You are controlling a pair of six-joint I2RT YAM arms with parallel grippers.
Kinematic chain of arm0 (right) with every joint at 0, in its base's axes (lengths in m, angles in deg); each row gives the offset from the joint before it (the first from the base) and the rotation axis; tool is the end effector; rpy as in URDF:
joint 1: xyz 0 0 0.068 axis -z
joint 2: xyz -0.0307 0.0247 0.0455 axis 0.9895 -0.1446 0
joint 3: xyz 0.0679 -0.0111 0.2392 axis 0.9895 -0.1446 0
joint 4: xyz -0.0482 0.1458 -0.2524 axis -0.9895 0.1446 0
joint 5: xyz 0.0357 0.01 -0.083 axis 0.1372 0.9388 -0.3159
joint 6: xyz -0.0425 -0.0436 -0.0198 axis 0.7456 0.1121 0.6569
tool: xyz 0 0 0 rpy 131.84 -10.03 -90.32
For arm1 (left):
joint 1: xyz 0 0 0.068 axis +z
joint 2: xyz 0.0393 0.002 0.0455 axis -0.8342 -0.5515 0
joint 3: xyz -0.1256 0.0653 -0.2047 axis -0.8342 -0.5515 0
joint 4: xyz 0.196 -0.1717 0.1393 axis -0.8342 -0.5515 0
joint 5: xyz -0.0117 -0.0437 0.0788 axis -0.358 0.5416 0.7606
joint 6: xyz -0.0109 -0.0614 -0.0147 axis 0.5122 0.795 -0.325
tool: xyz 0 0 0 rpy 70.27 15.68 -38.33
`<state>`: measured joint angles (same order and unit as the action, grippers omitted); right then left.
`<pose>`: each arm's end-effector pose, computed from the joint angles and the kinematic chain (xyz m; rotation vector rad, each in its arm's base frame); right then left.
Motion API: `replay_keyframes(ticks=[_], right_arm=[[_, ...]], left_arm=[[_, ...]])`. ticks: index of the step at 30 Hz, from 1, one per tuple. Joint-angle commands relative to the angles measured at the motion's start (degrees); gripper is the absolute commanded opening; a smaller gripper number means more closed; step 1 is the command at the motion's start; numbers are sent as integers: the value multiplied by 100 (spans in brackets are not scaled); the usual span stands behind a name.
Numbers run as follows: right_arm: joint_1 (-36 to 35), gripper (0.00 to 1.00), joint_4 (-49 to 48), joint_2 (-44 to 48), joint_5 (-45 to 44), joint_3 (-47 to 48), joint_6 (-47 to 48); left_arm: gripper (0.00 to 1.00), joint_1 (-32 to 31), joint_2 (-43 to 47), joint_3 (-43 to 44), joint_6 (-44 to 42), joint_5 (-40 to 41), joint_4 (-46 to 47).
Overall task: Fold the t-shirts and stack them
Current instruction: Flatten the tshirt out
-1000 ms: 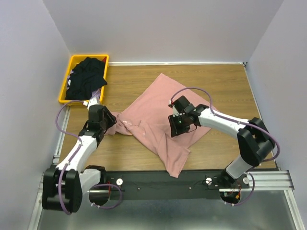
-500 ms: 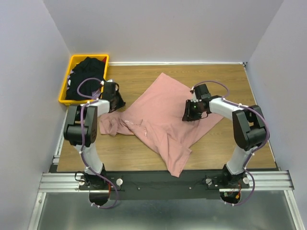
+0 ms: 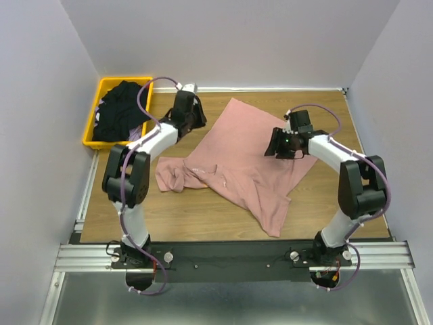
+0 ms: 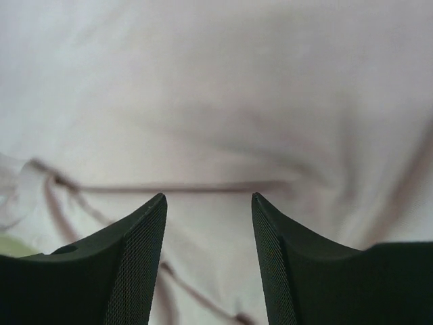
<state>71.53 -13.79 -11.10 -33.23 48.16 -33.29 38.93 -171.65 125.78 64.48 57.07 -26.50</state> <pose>0.3841 0.0801 0.1265 0.1812 2.6106 0.4954 0.4687 -0.1512 0.1853 -0.1579 2.1651 -0.5136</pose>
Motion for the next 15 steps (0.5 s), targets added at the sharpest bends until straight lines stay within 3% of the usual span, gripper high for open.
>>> replay_keyframes(ticks=[1,7,15], right_arm=[[-504,62,76,728,348,-328,253],[-1321,72,198,1134,288,-742,157],[-1578,72,471,1643,331,-1453,139]], left_arm=[[37,-576,959,-1087,-49,790,-451],[39,-1042,1269,-1980,154,984,-933],[34,-1131,505,-1770,22,1194,-1180]])
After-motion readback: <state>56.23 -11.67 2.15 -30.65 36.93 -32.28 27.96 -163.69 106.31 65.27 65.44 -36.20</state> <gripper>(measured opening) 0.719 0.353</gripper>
